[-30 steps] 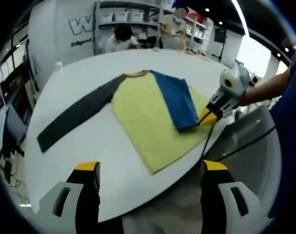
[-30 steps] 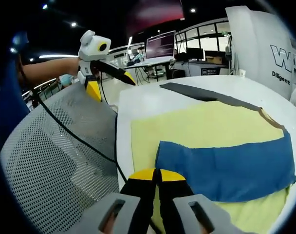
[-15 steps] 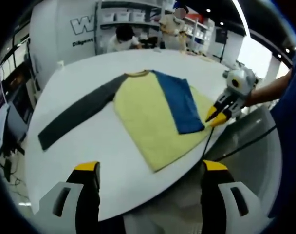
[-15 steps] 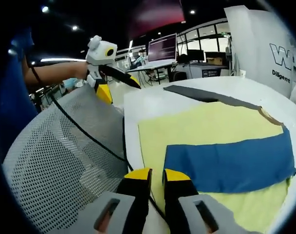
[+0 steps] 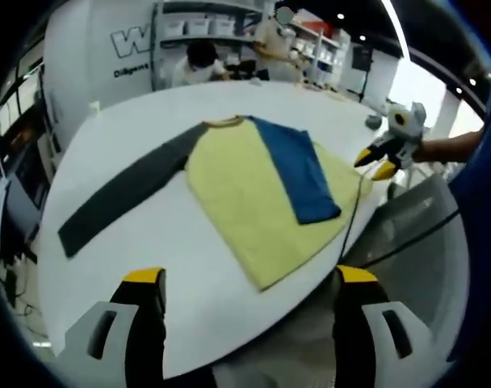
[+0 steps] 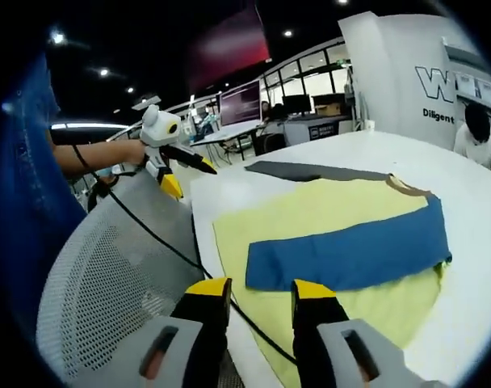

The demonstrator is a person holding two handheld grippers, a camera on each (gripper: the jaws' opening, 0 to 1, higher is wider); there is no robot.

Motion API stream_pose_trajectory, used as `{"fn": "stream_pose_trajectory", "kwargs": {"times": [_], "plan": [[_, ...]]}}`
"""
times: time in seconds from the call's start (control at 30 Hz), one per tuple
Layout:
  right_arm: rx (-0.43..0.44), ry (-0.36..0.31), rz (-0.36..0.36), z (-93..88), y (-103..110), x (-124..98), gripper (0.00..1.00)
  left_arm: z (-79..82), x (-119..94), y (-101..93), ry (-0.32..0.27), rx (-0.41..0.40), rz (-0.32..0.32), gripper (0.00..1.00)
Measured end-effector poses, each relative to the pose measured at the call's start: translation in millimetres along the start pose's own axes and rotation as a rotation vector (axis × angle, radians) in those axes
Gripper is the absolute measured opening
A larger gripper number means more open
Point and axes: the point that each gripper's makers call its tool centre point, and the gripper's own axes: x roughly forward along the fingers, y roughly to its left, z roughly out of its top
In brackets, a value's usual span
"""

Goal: Fold the garment on the visible template until the final outline fits inside the template.

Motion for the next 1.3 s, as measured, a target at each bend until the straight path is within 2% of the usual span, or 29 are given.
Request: {"fn": "stream_pose_trajectory", "kwargs": {"times": [0.13,0.27,0.43,0.6,0.7,0.77,0.8,0.87,1.13,1.2,1.23,1.3], "plan": [[0.014,0.003,-0.021,-6.4,-7.0,-22.8,0.43,-0.1,1.4,4.0,0.0,-0.002,-0.003,0.8],[0.055,-0.037,-0.049,-3.1,-13.5,-46.8,0.56,0.5,3.7,11.0,-0.018,-0.025,0.001,0.8],[0.069,-0.049,-0.092,-7.0,-25.0,-73.6,0.7,-0.9,9.2,26.2,-0.048,-0.095,0.01,0.82],[0.029,-0.026,-0.129,-6.1,-21.7,-91.2,0.7,1.6,13.2,46.2,-0.091,-0.152,0.046,0.84],[0.041,-0.028,-0.137,-2.5,-15.3,-100.4,0.71,7.1,15.8,71.3,-0.158,-0.231,0.114,0.85],[0.052,-0.032,-0.134,-1.5,-16.4,-104.1,0.72,9.6,18.4,78.2,-0.195,-0.283,0.132,0.86],[0.052,-0.037,-0.13,0.5,-13.1,-105.3,0.72,12.9,19.0,92.7,-0.241,-0.356,0.14,0.87],[0.053,-0.042,-0.121,2.8,-9.9,-106.0,0.72,17.6,17.5,104.4,-0.287,-0.404,0.153,0.88],[0.048,-0.023,-0.12,4.3,-7.2,-104.1,0.69,21.0,10.5,153.3,-0.399,-0.526,0.246,0.83],[0.063,-0.025,-0.118,7.2,-6.0,-100.1,0.69,22.2,5.9,175.5,-0.457,-0.607,0.274,0.83],[0.067,-0.019,-0.11,8.9,-4.8,-95.8,0.7,20.0,2.4,197.7,-0.499,-0.686,0.316,0.82],[0.064,-0.011,-0.103,9.0,-3.9,-94.5,0.7,17.9,1.5,205.2,-0.505,-0.712,0.329,0.8]]}}
